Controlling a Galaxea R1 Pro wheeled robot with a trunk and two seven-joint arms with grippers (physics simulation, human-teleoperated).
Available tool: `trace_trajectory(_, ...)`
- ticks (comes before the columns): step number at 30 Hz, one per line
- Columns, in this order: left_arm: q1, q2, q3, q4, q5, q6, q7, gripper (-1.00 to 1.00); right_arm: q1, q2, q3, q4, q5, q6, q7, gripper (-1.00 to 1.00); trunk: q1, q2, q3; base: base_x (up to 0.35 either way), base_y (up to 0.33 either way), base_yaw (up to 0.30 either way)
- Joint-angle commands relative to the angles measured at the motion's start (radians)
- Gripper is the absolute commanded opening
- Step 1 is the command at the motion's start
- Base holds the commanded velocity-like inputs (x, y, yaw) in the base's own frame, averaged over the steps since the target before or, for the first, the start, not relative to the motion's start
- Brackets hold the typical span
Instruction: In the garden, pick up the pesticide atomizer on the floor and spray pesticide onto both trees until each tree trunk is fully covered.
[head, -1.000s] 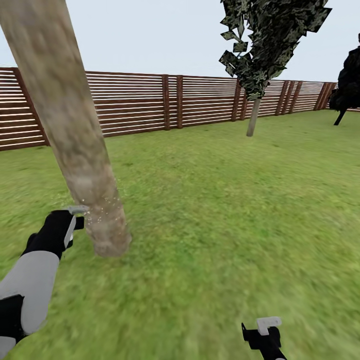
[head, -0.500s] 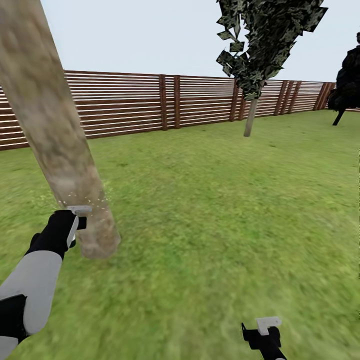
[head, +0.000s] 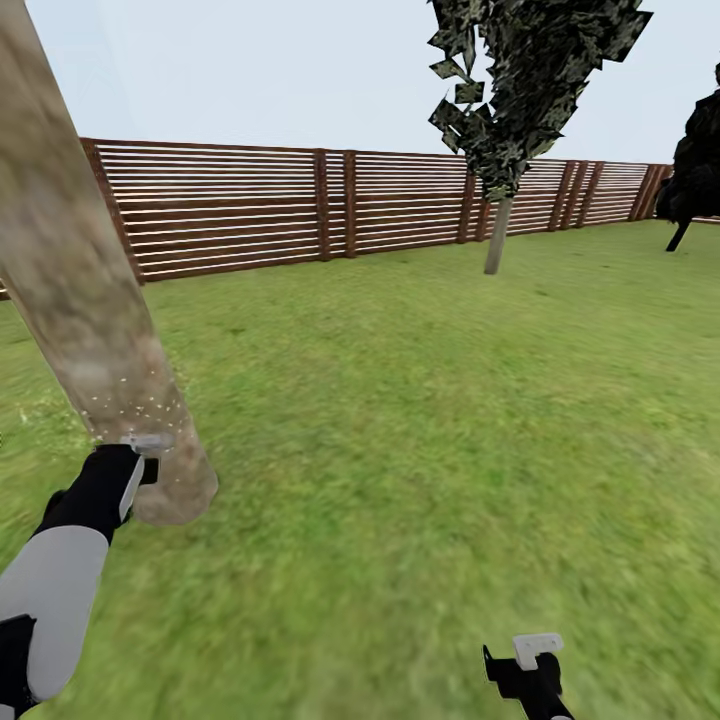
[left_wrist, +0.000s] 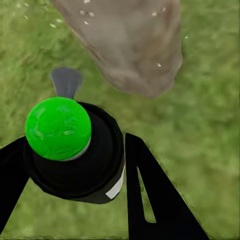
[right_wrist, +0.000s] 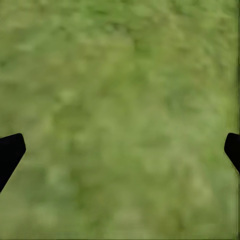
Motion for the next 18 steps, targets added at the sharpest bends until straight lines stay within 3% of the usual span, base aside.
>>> trace_trajectory(1, 0.005, 0.005, 0.002, -0.001, 0.003, 0.004, -0.002, -1.0, 0.0, 0.0, -0.005, 0.001, 0.011, -0.002, -0.005, 1.0, 0.0, 0.0, -0.001, 0.187, -0.233, 0.209)
trace_trajectory(3, 0.01, 0.004, 0.042, -0.001, 0.034, 0.003, -0.005, -1.0, 0.0, 0.0, -0.005, 0.001, 0.011, -0.002, -0.005, 1.0, 0.0, 0.0, -0.001, 0.256, -0.161, 0.262)
trace_trajectory(5, 0.01, -0.001, 0.054, -0.001, 0.043, 0.003, -0.005, -1.0, 0.0, 0.0, -0.005, 0.001, 0.011, -0.002, -0.005, 1.0, 0.0, 0.0, -0.001, 0.301, -0.054, 0.274)
trace_trajectory(8, 0.01, -0.012, 0.055, 0.0, 0.047, 0.001, -0.004, -1.0, 0.0, 0.0, -0.005, 0.001, 0.011, -0.002, -0.005, 1.0, 0.0, 0.0, -0.001, 0.127, -0.01, 0.277)
trace_trajectory(11, 0.013, -0.051, 0.056, 0.002, 0.044, -0.004, 0.0, -1.0, 0.0, 0.0, -0.005, 0.001, 0.011, -0.002, -0.005, 1.0, 0.0, 0.0, -0.001, 0.011, -0.001, 0.278)
trace_trajectory(16, 0.037, -0.051, 0.053, 0.001, 0.042, -0.006, 0.004, -1.0, 0.0, 0.0, -0.005, 0.001, 0.011, -0.002, -0.005, 1.0, 0.0, 0.0, -0.001, 0.001, 0.0, 0.278)
trace_trajectory(18, 0.038, -0.076, 0.05, 0.001, 0.044, -0.006, 0.005, -1.0, 0.0, 0.0, -0.005, 0.001, 0.011, -0.002, -0.005, 1.0, 0.0, 0.0, -0.001, 0.0, 0.0, 0.267)
